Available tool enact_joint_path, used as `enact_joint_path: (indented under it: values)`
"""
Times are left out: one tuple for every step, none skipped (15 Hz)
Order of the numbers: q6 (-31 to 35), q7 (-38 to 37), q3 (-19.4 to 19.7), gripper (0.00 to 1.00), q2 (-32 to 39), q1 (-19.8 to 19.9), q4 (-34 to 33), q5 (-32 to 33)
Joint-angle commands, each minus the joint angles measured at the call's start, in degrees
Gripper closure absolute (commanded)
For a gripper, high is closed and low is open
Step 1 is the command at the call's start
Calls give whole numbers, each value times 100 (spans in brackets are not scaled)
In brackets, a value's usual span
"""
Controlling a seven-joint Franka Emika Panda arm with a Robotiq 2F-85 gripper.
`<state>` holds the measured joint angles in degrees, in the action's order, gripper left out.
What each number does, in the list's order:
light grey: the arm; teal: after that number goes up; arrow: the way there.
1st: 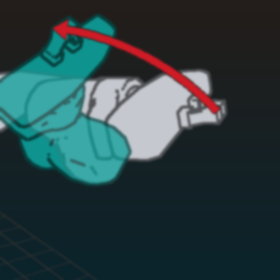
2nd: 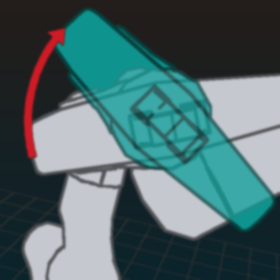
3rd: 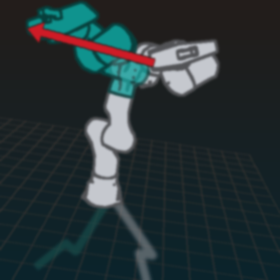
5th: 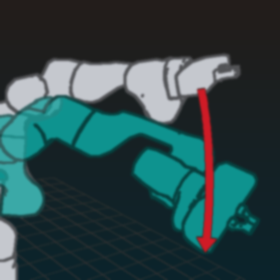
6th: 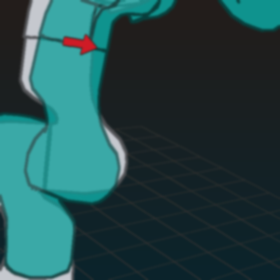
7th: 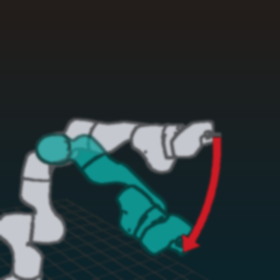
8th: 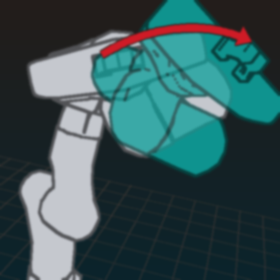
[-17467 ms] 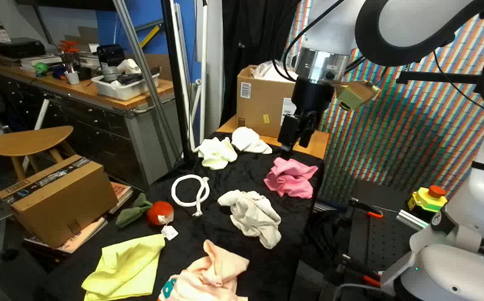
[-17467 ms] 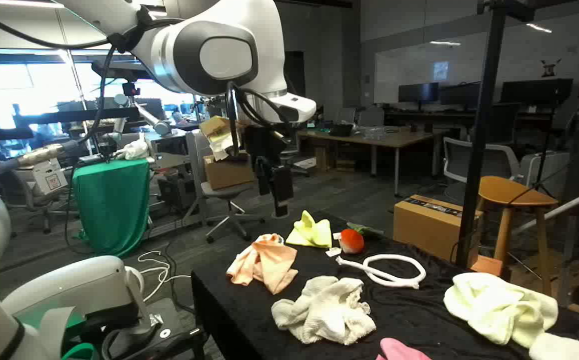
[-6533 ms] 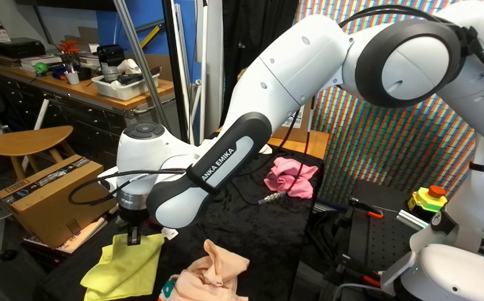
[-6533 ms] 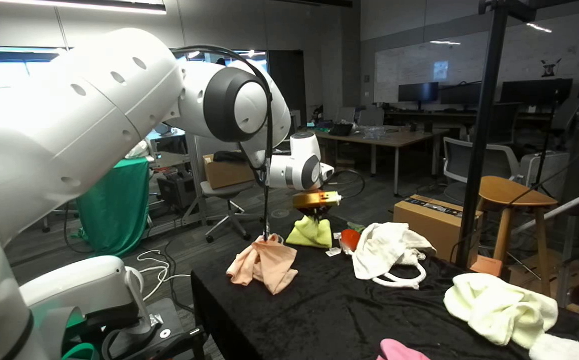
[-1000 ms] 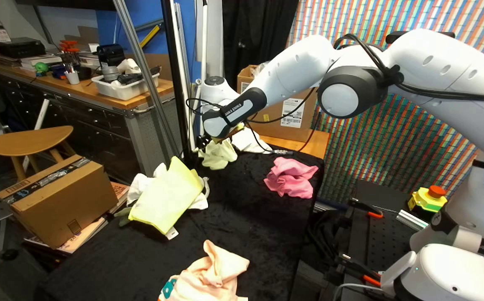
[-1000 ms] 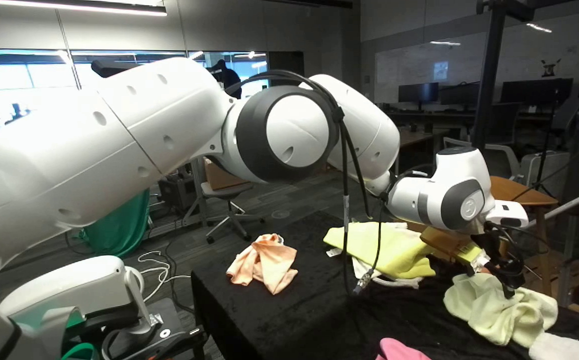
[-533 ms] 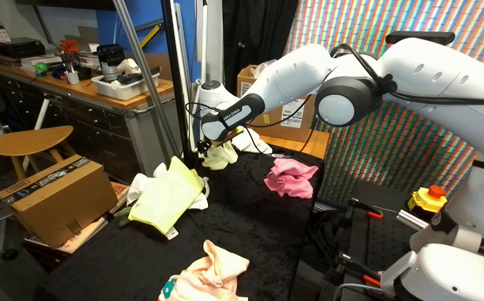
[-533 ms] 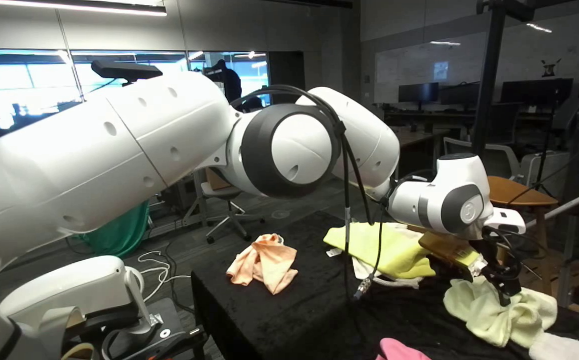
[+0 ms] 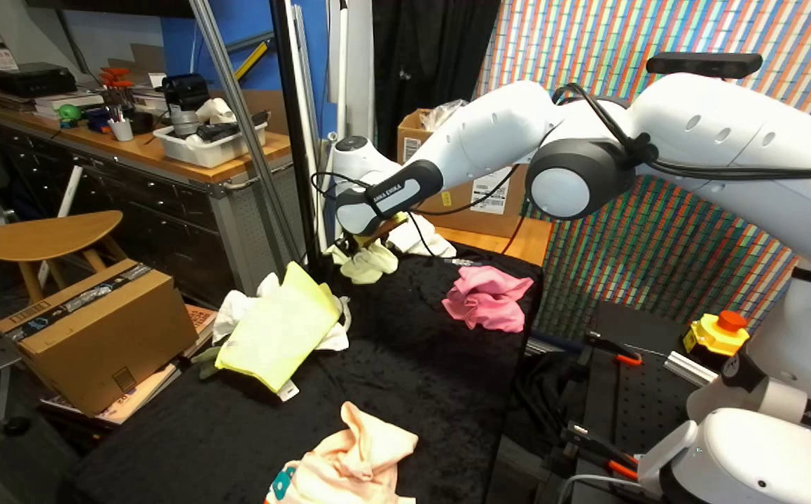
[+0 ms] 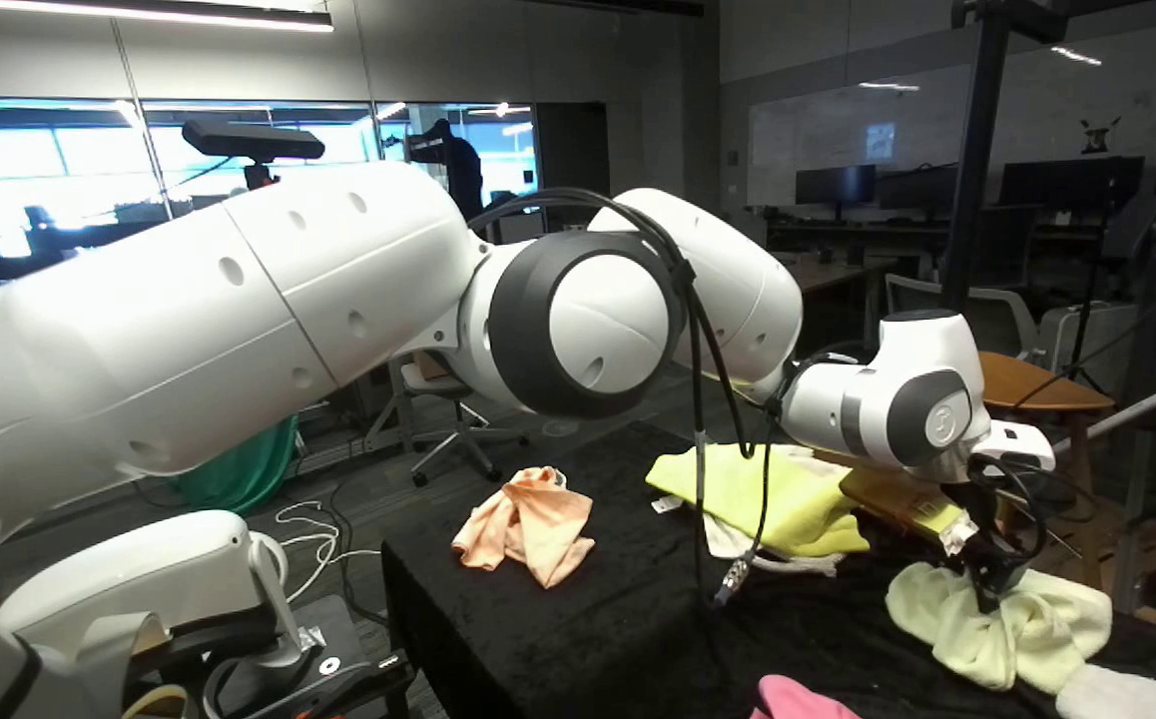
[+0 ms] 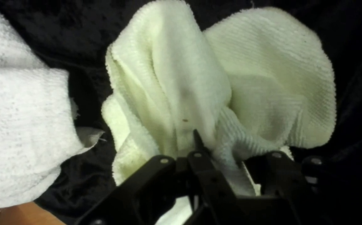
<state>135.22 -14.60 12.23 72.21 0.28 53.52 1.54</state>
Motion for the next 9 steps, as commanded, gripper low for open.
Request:
enact_joint_path:
  values:
    - [-237, 94, -152, 91, 109, 89, -333, 95]
    - [-196, 81, -163, 94, 41, 67, -211, 94]
    - [-120, 123, -113, 94, -88, 0, -7, -8]
    - [-75, 121, -132, 96, -188, -18, 139, -13]
    - [-36, 104, -131, 91, -282, -43, 277, -10]
    - [22, 44, -104, 91, -424, -96, 503, 4]
    - [69, 48, -123, 89, -558, -120, 711, -12]
    - [142, -24, -88, 90, -694, -175, 946, 0]
    - [193, -16, -99, 89, -853, -211, 1207, -3]
